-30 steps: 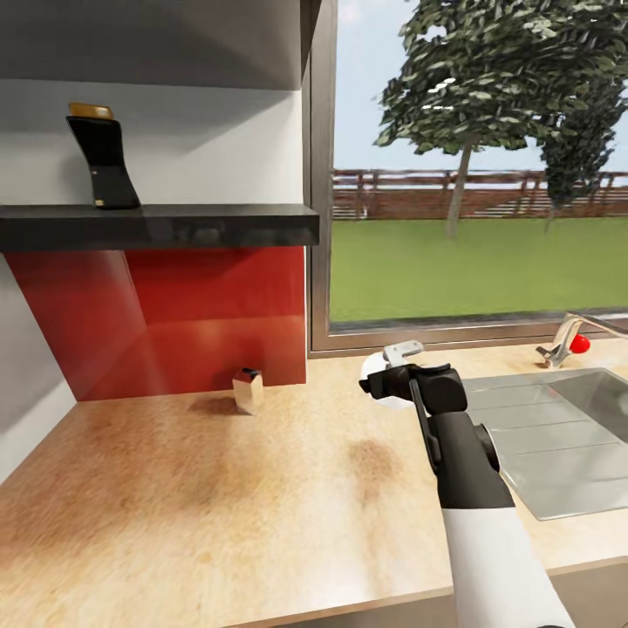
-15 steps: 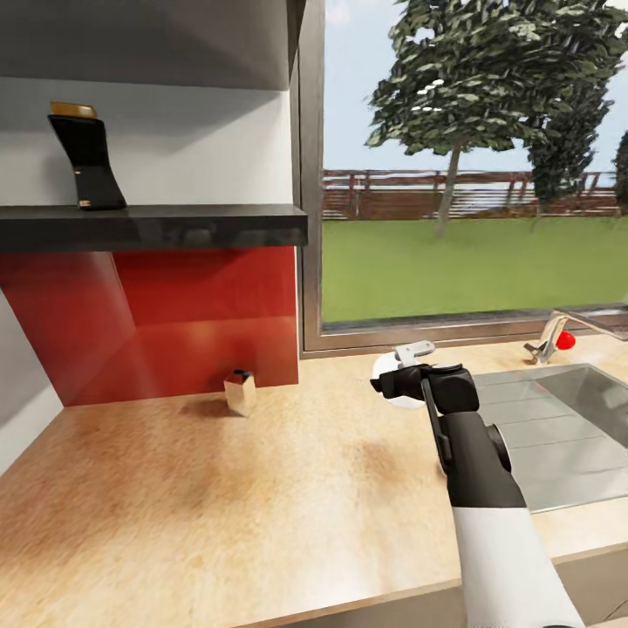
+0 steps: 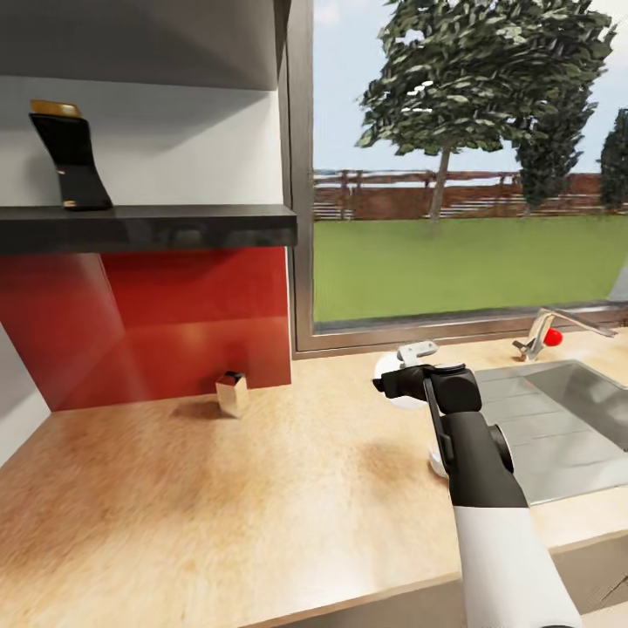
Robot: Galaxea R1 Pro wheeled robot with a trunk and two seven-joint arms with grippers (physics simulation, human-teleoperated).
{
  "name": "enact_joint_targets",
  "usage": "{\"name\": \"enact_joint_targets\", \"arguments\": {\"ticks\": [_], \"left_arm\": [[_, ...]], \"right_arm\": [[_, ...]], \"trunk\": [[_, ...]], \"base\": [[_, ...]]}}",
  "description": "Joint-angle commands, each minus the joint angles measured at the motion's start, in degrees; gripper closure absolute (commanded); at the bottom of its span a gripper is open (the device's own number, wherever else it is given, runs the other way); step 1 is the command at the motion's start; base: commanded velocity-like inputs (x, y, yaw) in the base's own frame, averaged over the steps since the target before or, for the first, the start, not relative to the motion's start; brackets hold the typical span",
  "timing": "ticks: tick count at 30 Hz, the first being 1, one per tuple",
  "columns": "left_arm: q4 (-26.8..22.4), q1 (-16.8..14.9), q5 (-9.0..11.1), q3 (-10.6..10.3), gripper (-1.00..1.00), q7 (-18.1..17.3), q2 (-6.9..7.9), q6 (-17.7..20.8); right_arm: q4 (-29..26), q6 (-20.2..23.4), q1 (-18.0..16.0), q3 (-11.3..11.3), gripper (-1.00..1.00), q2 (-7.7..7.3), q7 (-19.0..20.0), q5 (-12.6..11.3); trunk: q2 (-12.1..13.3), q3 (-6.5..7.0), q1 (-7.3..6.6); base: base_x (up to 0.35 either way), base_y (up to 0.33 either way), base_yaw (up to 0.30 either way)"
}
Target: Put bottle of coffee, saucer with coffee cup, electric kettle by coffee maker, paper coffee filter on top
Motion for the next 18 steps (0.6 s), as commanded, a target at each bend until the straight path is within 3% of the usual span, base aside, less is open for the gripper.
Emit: {"name": "enact_joint_targets", "arguments": {"ticks": [1, 10, 18], "left_arm": [[-0.11, 0.05, 0.01, 0.25, -1.0, -0.09, -0.01, 0.03], [-0.17, 0.06, -0.07, 0.25, -1.0, -0.15, 0.03, -0.25], [-0.17, 0.04, -0.22, 0.25, -1.0, -0.18, -0.03, -0.18]], "right_arm": [[-0.02, 0.12, -0.07, -0.06, 1.0, 0.06, 0.6, 0.61], [0.13, 0.12, -0.07, -0.09, 1.0, -0.12, 0.54, 0.76], [0.17, 0.12, -0.07, -0.16, 1.0, -2.29, 0.09, 0.97]], "trunk": [[-0.13, -0.1, 0.04], [-0.13, 0.17, 0.04], [-0.13, 0.51, 0.04]], "base": [[0.0, 0.0, -0.271], [-0.013, -0.002, -0.294], [-0.269, -0.023, -0.286]]}}
